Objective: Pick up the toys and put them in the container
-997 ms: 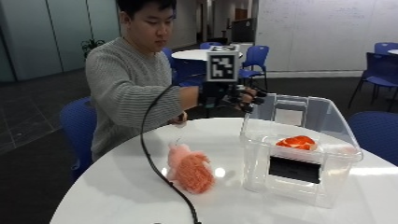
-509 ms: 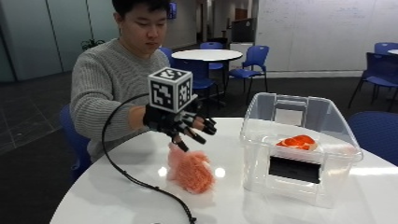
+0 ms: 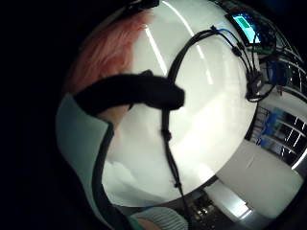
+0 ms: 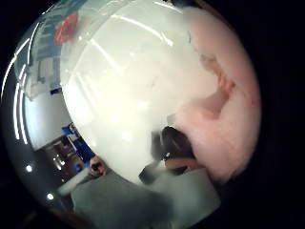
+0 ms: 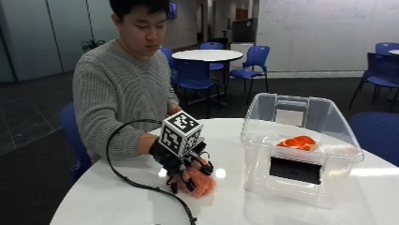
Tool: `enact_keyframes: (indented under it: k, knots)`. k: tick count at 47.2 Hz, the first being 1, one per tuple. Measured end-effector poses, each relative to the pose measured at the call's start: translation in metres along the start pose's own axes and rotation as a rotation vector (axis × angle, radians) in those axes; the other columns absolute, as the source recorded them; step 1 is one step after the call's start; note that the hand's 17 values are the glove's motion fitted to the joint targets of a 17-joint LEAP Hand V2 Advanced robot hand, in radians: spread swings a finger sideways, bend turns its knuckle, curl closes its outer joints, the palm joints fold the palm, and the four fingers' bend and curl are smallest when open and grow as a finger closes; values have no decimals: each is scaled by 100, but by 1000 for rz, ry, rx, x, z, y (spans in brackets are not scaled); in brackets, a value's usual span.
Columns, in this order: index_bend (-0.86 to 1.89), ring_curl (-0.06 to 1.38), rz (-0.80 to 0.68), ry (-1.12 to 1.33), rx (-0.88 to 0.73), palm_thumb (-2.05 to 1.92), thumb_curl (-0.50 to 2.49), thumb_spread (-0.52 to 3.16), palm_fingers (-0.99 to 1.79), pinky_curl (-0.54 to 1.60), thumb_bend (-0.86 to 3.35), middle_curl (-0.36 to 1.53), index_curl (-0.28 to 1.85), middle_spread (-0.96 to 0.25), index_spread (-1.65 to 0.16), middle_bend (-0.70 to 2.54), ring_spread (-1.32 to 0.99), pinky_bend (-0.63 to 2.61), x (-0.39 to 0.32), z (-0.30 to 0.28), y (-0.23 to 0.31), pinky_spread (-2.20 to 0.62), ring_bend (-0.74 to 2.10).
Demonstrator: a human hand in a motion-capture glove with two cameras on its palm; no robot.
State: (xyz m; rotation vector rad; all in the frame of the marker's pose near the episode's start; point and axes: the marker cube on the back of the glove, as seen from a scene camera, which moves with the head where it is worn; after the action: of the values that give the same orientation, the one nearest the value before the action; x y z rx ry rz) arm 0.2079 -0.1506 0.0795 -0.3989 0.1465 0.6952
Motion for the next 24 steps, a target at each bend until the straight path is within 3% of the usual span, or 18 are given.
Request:
enact_keyframes:
  k: [8, 12, 16, 19, 24]
  knots:
    - [23, 40, 26, 36, 41, 27, 41, 129, -10, 44, 2, 4, 39, -3, -40, -4, 2, 137, -2, -2, -4, -1, 54]
    - [26, 44, 75, 41, 160, 31, 42, 132, -4, 43, 3, 3, 41, -2, -41, 0, 0, 136, -2, -4, -10, -5, 69]
    - [26, 47, 110, 31, 317, 47, 47, 139, 36, 41, 13, 3, 40, -5, -42, 10, -12, 144, -1, -5, -18, -20, 88]
    - [35, 46, 109, 21, 345, 60, 54, 132, 60, 36, 18, 7, 44, -12, -44, 25, -20, 130, -1, -6, -22, -28, 89]
    - [50, 50, 99, 5, 334, 67, 62, 119, 75, 36, 19, 10, 51, -19, -45, 29, -30, 121, 0, -10, -26, -34, 91]
